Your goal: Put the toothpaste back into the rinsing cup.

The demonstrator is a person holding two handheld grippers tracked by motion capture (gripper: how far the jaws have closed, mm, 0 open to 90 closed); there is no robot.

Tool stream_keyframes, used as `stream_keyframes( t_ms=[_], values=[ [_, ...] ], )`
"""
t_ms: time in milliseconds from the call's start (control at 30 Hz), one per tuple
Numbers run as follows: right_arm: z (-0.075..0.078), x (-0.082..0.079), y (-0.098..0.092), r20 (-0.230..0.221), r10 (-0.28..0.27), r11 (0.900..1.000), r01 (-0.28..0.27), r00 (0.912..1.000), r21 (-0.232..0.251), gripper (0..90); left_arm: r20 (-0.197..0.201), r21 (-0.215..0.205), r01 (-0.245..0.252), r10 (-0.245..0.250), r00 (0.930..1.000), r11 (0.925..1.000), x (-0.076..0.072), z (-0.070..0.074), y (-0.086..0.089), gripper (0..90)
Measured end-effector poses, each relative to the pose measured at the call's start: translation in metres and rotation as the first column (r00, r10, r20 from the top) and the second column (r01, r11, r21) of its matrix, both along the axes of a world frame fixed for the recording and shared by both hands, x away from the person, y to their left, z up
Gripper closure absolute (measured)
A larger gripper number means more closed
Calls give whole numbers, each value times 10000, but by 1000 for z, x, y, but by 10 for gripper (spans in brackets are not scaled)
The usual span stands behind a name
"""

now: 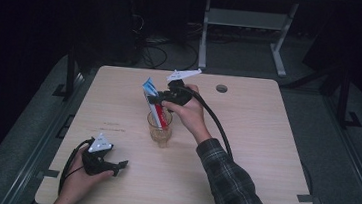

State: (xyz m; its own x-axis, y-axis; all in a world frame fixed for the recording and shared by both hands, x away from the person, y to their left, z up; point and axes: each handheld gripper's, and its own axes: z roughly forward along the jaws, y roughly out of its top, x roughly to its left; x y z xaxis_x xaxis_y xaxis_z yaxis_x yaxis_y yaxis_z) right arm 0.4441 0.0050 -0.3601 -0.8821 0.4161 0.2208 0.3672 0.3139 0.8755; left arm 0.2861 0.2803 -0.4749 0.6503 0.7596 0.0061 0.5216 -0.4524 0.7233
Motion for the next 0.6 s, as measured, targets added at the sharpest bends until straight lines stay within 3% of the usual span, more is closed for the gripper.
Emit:
stream_keyframes(
  t_ms=[600],
  values=[
    [-11, -5, 0, 97, -8, 9976, 15, 10000, -691, 701, -4, 8, -3, 3, 10000, 10000, 0, 0, 0, 136]
  ],
)
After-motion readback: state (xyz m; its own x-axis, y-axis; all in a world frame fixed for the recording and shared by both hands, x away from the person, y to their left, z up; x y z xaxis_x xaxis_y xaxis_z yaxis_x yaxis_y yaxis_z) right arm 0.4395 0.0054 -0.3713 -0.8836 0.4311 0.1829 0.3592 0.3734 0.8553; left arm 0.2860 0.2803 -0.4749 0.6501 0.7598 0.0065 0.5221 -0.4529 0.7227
